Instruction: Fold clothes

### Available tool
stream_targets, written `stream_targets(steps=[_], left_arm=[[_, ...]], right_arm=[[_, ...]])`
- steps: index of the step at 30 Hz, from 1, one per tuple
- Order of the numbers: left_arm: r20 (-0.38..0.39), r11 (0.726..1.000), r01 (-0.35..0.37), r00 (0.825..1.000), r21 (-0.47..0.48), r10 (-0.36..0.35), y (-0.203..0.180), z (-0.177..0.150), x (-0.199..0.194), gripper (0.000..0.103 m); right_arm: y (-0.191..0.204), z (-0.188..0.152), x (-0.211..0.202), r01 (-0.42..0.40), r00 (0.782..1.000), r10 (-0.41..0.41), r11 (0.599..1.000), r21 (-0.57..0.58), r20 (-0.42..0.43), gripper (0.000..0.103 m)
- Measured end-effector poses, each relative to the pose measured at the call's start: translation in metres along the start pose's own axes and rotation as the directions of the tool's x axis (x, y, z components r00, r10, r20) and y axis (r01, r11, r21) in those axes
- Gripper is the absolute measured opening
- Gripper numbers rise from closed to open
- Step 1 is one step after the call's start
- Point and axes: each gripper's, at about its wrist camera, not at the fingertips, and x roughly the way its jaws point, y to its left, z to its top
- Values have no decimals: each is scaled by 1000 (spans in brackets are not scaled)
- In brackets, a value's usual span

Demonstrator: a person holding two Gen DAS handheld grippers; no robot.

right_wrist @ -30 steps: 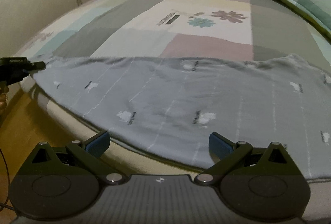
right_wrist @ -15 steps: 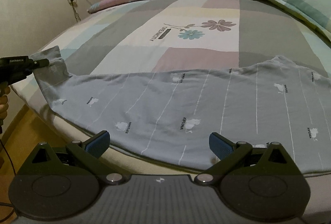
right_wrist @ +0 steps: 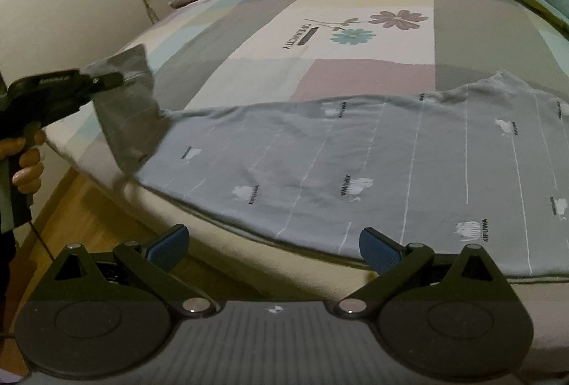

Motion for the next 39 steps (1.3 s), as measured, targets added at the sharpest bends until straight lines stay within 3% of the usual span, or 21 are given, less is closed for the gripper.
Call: stream_targets(steps=[30, 39], left_arm=[[-135, 967, 161, 981, 197, -136, -99, -37, 52, 9], [-198, 949, 198, 969, 247, -150, -115, -50, 65, 9]], right_arm=[[-15, -9, -12, 18, 1000, -18, 999, 44, 6, 103], [-14, -5, -22, -47, 999, 47, 997, 53, 3, 103]])
